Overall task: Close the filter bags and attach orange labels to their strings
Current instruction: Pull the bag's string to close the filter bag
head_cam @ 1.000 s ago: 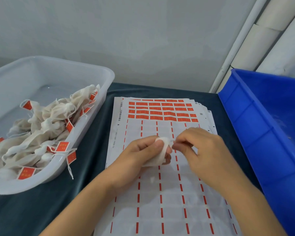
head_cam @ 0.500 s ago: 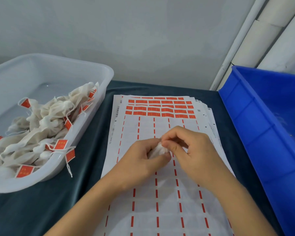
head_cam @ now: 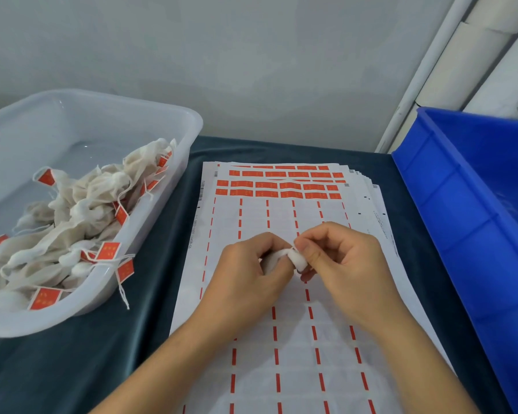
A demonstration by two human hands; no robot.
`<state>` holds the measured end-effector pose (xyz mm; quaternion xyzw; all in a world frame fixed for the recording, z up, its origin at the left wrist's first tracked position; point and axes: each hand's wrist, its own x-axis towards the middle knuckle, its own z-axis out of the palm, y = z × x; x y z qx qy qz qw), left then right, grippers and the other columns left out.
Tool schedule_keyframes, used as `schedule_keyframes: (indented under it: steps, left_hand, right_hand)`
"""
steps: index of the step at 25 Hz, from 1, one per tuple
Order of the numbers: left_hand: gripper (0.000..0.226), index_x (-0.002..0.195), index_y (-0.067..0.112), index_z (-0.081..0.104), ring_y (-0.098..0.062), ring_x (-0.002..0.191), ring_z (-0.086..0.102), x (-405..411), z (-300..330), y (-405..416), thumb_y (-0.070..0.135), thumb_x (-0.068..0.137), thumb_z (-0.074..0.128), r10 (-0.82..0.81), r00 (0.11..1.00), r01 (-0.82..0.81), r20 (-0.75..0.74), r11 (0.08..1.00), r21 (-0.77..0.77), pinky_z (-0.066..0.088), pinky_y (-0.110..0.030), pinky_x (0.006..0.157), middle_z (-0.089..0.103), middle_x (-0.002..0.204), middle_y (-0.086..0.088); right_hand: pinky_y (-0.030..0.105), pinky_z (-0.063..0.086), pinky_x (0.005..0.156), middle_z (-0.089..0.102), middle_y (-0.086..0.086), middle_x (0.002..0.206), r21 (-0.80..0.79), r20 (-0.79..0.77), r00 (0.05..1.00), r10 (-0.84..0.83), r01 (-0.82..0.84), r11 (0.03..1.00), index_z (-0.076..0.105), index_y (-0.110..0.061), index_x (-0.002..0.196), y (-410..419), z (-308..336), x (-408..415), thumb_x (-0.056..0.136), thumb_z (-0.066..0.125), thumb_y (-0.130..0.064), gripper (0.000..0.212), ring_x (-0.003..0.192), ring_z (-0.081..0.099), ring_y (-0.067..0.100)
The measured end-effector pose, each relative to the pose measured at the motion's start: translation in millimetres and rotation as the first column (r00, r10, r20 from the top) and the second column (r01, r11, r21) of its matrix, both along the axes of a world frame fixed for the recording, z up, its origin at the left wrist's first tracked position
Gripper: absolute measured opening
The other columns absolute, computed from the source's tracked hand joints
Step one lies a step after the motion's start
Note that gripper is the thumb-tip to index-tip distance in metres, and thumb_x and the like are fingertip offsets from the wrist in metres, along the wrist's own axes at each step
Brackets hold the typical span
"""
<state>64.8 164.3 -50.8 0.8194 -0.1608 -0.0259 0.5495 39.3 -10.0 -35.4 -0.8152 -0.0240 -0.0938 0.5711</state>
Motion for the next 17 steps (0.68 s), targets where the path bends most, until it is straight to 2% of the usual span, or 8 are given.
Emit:
schedule_keyframes:
  steps: [2,4,9,11,13,15,17]
  left_hand:
    - [0.009,0.089,0.037,0.074,-0.006,0.086,0.067,0,2,-1,0.043,0.095,0.071,0.019,1.0,-0.02,-0.012,0.997,-0.073,0.052,-0.014,0.071,0.073,0.086,0.018]
    - [0.009,0.088,0.037,0.075,-0.006,0.088,0.069,2,2,-2,0.043,0.094,0.073,0.052,0.998,-0.057,-0.039,0.99,-0.127,0.055,-0.015,0.073,0.074,0.086,0.017]
    - [0.011,0.086,0.032,0.079,-0.014,0.086,0.076,4,1,-4,0.035,0.095,0.072,0.059,0.984,-0.101,-0.169,0.963,-0.249,0.063,-0.024,0.076,0.078,0.086,0.008]
    - [0.012,0.086,0.028,0.08,-0.017,0.086,0.077,6,2,-4,0.033,0.094,0.073,0.036,0.975,-0.104,-0.221,0.947,-0.305,0.064,-0.025,0.078,0.079,0.087,0.003]
    - [0.012,0.086,0.025,0.08,-0.018,0.087,0.077,7,2,-3,0.031,0.094,0.074,0.018,0.962,-0.116,-0.273,0.929,-0.35,0.062,-0.023,0.076,0.08,0.088,0.0]
    - [0.013,0.085,0.024,0.079,-0.016,0.085,0.077,7,2,-2,0.029,0.095,0.073,0.018,0.955,-0.125,-0.296,0.93,-0.345,0.06,-0.021,0.073,0.079,0.087,0.0]
    - [0.014,0.084,0.026,0.078,-0.014,0.081,0.075,7,1,-2,0.03,0.095,0.071,0.03,0.957,-0.123,-0.289,0.943,-0.309,0.059,-0.02,0.07,0.078,0.085,0.0]
  right_hand:
    - [0.029,0.062,0.065,0.077,-0.001,0.083,0.128,-0.056,0.998,-0.001,0.008,0.992,0.078,-0.022,0.095,-1,-3,0,0.097,0.07,-0.017,0.01,0.072,0.075,0.022]
    - [0.032,0.063,0.065,0.077,0.0,0.081,0.143,-0.067,0.998,-0.008,0.018,0.99,0.077,-0.023,0.095,2,-7,-1,0.098,0.069,-0.017,0.01,0.072,0.075,0.022]
    - [0.016,0.059,0.064,0.072,-0.019,0.084,-0.072,0.051,0.997,-0.05,0.053,0.996,0.072,-0.033,0.096,10,-13,-4,0.097,0.067,-0.034,0.005,0.079,0.073,0.009]
    - [0.014,0.058,0.068,0.07,-0.026,0.086,-0.166,0.108,0.993,-0.051,0.069,0.984,0.069,-0.035,0.094,12,-12,-6,0.093,0.062,-0.044,0.012,0.085,0.07,0.003]
    - [0.008,0.054,0.073,0.065,-0.034,0.084,-0.253,0.198,0.98,-0.029,0.08,0.964,0.068,-0.035,0.095,13,-11,-7,0.092,0.061,-0.043,0.01,0.089,0.067,-0.006]
    - [0.003,0.05,0.073,0.06,-0.039,0.086,-0.283,0.261,0.965,-0.026,0.102,0.954,0.069,-0.034,0.097,14,-13,-8,0.092,0.064,-0.039,0.009,0.088,0.065,-0.01]
    - [0.003,0.05,0.074,0.062,-0.037,0.091,-0.263,0.27,0.962,-0.047,0.12,0.957,0.07,-0.033,0.103,13,-14,-9,0.091,0.066,-0.043,0.016,0.092,0.065,-0.008]
